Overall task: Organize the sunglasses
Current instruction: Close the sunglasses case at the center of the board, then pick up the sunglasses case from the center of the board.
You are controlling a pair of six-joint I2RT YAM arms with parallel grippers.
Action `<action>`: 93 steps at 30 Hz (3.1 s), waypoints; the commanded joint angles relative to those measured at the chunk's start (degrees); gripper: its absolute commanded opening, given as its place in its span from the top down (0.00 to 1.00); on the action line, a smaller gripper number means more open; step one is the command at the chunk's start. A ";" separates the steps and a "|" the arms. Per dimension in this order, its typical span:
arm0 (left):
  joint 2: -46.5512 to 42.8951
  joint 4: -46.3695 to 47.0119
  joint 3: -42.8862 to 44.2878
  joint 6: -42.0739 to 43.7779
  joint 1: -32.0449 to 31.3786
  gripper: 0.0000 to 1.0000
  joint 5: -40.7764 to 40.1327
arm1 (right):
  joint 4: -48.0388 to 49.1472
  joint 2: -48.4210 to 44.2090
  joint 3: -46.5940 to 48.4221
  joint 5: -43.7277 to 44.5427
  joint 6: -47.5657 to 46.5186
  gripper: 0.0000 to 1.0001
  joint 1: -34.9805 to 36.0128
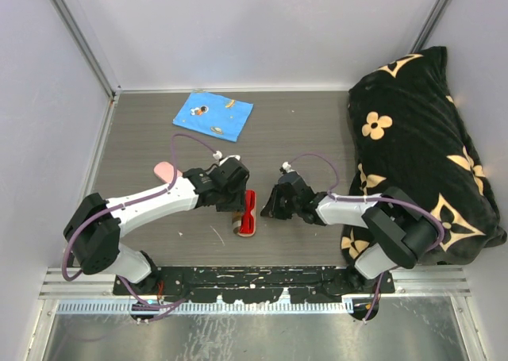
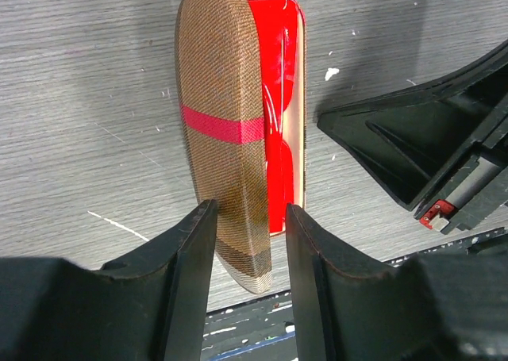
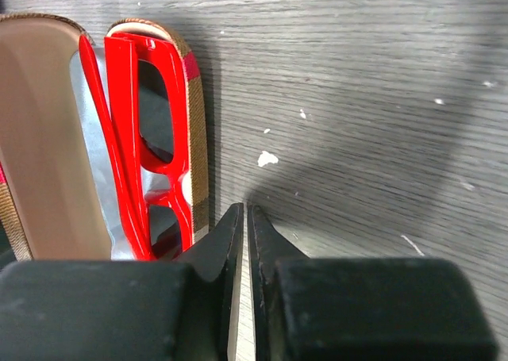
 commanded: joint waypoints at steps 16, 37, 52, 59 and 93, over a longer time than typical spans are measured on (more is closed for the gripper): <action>1.84 1.62 2.47 0.38 -1.70 0.64 -0.53 | 6.59 3.24 3.11 -5.84 -0.55 0.96 -0.06; 9.87 3.17 5.43 1.38 -3.62 0.65 -0.42 | 6.17 2.33 2.44 -5.03 -0.91 0.94 -0.01; 1.94 0.10 7.20 4.42 -3.87 0.39 -8.75 | -4.03 -10.77 0.08 10.84 -2.76 0.72 -0.01; 2.25 -2.21 8.82 4.18 -3.86 0.10 -14.16 | -9.94 -24.90 -2.83 23.22 -2.55 0.53 -0.06; 18.08 -16.16 18.74 -5.64 -8.53 0.62 -23.08 | -23.07 -54.76 -4.46 40.30 -4.52 0.18 -0.02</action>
